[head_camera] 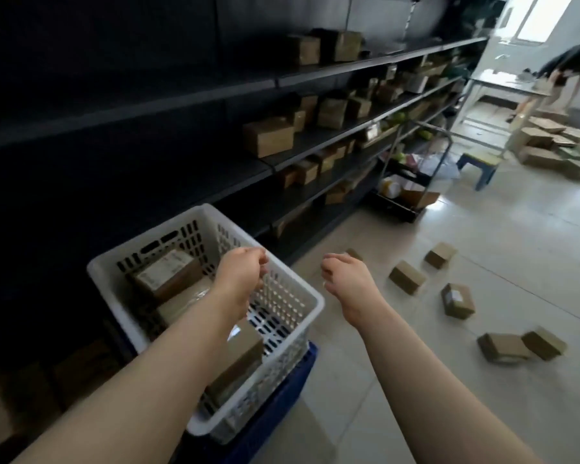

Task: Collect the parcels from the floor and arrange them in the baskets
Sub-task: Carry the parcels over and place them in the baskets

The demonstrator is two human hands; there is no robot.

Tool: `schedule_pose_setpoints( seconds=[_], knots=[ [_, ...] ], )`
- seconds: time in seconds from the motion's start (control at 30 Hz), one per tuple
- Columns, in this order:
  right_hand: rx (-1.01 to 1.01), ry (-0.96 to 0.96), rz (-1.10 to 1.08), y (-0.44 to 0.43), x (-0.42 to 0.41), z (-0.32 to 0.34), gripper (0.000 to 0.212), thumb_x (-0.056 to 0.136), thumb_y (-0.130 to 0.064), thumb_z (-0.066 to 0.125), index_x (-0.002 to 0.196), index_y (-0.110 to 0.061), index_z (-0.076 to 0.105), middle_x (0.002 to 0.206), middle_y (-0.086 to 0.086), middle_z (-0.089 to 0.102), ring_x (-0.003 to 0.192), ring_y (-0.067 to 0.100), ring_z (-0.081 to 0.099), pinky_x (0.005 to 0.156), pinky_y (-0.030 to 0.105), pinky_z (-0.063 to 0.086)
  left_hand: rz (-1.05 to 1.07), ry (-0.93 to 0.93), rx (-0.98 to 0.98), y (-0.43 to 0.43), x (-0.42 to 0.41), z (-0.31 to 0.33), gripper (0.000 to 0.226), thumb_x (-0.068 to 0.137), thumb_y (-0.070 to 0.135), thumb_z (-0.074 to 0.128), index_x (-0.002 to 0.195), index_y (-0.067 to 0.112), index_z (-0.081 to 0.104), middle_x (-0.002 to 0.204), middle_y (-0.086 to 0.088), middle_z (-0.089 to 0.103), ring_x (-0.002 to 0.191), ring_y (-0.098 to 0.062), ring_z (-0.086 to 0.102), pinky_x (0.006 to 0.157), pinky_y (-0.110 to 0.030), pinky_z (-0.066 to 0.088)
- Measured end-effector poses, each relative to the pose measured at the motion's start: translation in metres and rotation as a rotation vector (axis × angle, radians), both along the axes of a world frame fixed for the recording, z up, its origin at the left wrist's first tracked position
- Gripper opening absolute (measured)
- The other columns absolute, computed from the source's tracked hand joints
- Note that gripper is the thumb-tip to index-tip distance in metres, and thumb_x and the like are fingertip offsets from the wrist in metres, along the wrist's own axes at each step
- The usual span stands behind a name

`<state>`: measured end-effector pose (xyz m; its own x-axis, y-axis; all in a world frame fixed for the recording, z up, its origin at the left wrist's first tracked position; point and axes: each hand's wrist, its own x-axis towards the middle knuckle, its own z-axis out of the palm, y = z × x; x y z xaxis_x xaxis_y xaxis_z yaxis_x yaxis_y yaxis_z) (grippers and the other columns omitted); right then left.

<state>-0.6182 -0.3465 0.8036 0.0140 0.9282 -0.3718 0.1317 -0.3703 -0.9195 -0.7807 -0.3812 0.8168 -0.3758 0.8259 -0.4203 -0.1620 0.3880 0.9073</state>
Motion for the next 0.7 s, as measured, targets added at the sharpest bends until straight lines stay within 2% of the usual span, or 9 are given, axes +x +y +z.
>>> schedule_pose_setpoints(
  seconds=[0.07, 0.2, 0.23, 0.3, 0.37, 0.5, 0.63, 0.7],
  knots=[
    [-0.01, -0.027, -0.086, 0.012, 0.065, -0.004, 0.035, 0.093, -0.019, 0.055, 0.128, -0.014, 0.062, 0.12, 0.006, 0.063, 0.117, 0.028, 0.057, 0.104, 0.045, 0.046, -0.075, -0.02, -0.003, 0.02, 0.064, 0.001, 0.02, 0.101, 0.019, 0.043, 0.103, 0.011, 0.061, 0.093, -0.004, 0.061, 0.091, -0.019, 0.057, 0.085, -0.037, 0.047],
    [-0.026, -0.035, -0.171, 0.029, 0.176, -0.012, 0.032, 0.093, -0.016, 0.054, 0.123, -0.009, 0.064, 0.114, 0.007, 0.063, 0.108, 0.024, 0.057, 0.102, 0.044, 0.047, -0.174, -0.044, -0.023, 0.055, 0.172, -0.011, 0.018, 0.097, 0.018, 0.047, 0.094, 0.014, 0.064, 0.09, -0.005, 0.063, 0.086, -0.019, 0.057, 0.076, -0.033, 0.045],
    [-0.029, -0.037, -0.194, 0.03, 0.206, -0.012, 0.026, 0.093, -0.015, 0.053, 0.116, -0.008, 0.066, 0.106, 0.006, 0.062, 0.101, 0.023, 0.057, 0.099, 0.042, 0.047, -0.208, -0.052, -0.022, 0.063, 0.201, -0.015, 0.017, 0.097, 0.017, 0.047, 0.092, 0.013, 0.064, 0.09, -0.006, 0.063, 0.086, -0.019, 0.057, 0.074, -0.032, 0.044],
    [-0.04, -0.035, -0.246, 0.034, 0.262, -0.014, 0.013, 0.092, -0.011, 0.052, 0.086, -0.013, 0.064, 0.078, 0.004, 0.05, 0.073, 0.018, 0.047, 0.078, 0.036, 0.043, -0.281, -0.061, -0.04, 0.079, 0.26, -0.021, 0.017, 0.097, 0.014, 0.046, 0.09, 0.012, 0.061, 0.091, -0.008, 0.06, 0.082, -0.019, 0.055, 0.068, -0.03, 0.042],
    [-0.079, -0.052, -0.32, 0.039, 0.313, -0.021, 0.02, 0.09, -0.01, 0.052, 0.071, -0.017, 0.052, 0.068, 0.003, 0.039, 0.062, 0.016, 0.036, 0.071, 0.035, 0.034, -0.359, -0.071, -0.075, 0.092, 0.309, -0.029, 0.017, 0.098, 0.015, 0.046, 0.088, 0.012, 0.06, 0.091, -0.008, 0.06, 0.08, -0.02, 0.054, 0.068, -0.029, 0.043],
    [-0.106, -0.005, -0.463, 0.053, 0.389, -0.034, 0.013, 0.089, -0.011, 0.052, 0.077, -0.018, 0.052, 0.072, 0.006, 0.036, 0.064, 0.017, 0.032, 0.067, 0.034, 0.028, -0.502, -0.075, -0.155, 0.126, 0.384, -0.051, 0.02, 0.097, 0.017, 0.045, 0.084, 0.014, 0.059, 0.086, -0.007, 0.056, 0.081, -0.022, 0.05, 0.073, -0.034, 0.043],
    [-0.137, -0.011, -0.538, 0.084, 0.448, -0.057, 0.028, 0.09, -0.01, 0.052, 0.064, -0.02, 0.047, 0.061, 0.001, 0.035, 0.053, 0.014, 0.03, 0.062, 0.031, 0.026, -0.58, -0.071, -0.181, 0.17, 0.442, -0.07, 0.02, 0.098, 0.013, 0.044, 0.083, 0.013, 0.059, 0.086, -0.007, 0.055, 0.084, -0.022, 0.05, 0.07, -0.033, 0.04],
    [-0.169, 0.003, -0.575, 0.106, 0.473, -0.069, 0.027, 0.09, -0.009, 0.052, 0.066, -0.02, 0.047, 0.064, 0.003, 0.037, 0.055, 0.015, 0.033, 0.063, 0.032, 0.027, -0.621, -0.063, -0.209, 0.198, 0.468, -0.078, 0.02, 0.098, 0.013, 0.044, 0.084, 0.013, 0.058, 0.087, -0.007, 0.055, 0.082, -0.021, 0.05, 0.066, -0.03, 0.039]
  ],
)
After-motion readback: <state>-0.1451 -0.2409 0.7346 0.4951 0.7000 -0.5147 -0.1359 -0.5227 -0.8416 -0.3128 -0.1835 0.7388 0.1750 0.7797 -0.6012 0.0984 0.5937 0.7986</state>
